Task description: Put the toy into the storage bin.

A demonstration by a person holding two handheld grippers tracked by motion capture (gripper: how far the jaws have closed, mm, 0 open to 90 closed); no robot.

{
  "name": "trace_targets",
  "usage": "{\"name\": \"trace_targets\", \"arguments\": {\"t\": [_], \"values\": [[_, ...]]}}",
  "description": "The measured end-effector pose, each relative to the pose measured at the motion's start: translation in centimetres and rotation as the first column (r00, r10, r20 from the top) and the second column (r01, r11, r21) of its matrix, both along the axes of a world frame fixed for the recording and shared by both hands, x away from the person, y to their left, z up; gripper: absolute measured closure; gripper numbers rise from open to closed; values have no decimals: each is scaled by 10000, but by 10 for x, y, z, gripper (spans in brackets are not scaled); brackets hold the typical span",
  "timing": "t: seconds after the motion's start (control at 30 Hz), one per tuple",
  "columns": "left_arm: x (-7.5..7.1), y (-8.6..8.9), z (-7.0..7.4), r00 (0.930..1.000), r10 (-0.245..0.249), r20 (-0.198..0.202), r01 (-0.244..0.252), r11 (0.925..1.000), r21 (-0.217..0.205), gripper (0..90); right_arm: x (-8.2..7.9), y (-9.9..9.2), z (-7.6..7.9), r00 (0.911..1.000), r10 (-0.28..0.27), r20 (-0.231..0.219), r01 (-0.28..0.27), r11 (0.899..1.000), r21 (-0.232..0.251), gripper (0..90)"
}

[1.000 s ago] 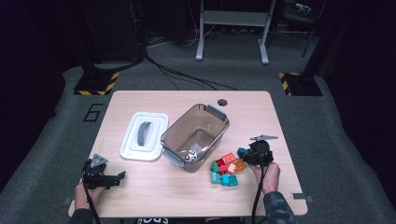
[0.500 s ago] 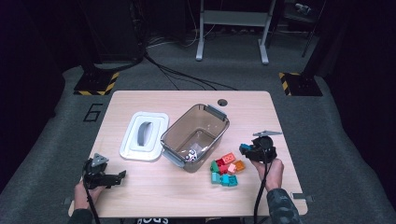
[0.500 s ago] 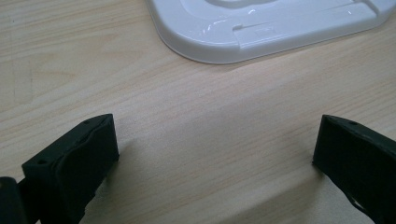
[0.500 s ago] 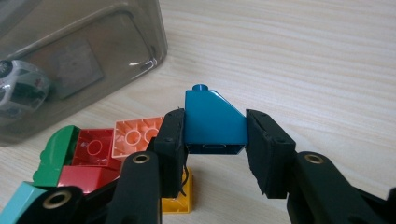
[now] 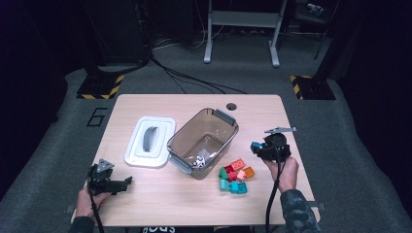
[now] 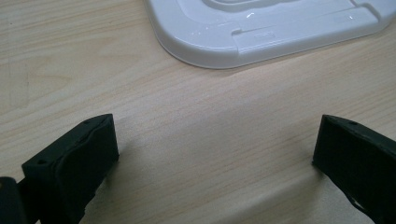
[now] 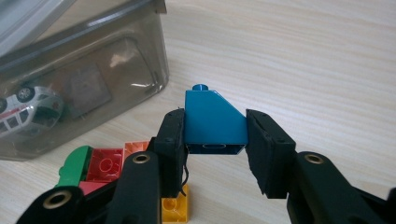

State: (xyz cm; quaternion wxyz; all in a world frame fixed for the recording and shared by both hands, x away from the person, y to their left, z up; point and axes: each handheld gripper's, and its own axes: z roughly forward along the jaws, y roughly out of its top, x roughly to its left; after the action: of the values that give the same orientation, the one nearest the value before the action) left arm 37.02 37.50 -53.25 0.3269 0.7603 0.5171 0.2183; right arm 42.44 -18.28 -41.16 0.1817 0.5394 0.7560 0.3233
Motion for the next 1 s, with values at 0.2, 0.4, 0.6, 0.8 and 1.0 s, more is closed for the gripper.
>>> {"name": "trace_targets", "arguments": {"t": [0.2,0.4,0.6,0.8,1.0], "values": [[0,0,0,10000,-8,3,8,10000,-2,0,4,4,16,9996,167,246,-161,9996,-224,593],[0,0,0,10000,-23,-9,23,10000,10,0,7,7,31,9994,115,312,-108,9997,-211,592],[0,0,0,10000,-26,-4,26,10000,7,0,13,10,46,9983,190,545,-175,9995,-273,592],[0,0,0,10000,-44,-37,44,10000,35,0,19,20,60,9970,321,709,-309,9993,-192,592],[0,0,0,10000,-18,-45,18,10000,-17,0,25,33,67,9944,588,880,-574,9982,-183,592]]}}
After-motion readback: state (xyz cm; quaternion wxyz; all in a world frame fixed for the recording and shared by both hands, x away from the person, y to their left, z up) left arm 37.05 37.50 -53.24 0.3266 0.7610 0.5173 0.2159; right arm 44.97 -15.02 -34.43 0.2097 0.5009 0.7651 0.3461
